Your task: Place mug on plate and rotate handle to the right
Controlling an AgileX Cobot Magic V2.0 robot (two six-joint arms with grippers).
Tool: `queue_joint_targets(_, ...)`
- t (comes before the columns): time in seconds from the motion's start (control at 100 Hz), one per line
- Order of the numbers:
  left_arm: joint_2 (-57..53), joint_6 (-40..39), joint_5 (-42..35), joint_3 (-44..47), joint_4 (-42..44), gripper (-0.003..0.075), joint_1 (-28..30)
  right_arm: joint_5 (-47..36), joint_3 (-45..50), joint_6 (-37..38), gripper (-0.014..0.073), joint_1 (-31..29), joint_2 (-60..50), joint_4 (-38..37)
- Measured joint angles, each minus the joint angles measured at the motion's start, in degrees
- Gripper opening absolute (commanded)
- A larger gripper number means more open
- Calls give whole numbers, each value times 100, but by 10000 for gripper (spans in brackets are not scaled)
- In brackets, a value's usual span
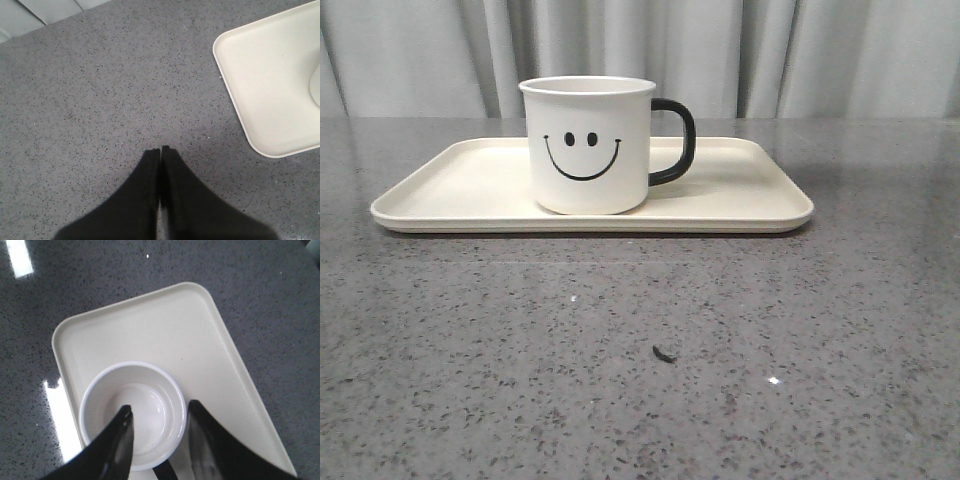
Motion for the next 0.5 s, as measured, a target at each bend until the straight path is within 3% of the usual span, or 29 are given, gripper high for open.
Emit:
queue_joint_targets(0.28, 0, 0, -72, 0, 0, -19, 0, -78, 0, 414, 270, -451, -1141, 32)
queue_joint_targets(0.5, 0, 0, -98, 0, 0, -19, 0, -537, -20, 875, 114, -1099, -2124, 45)
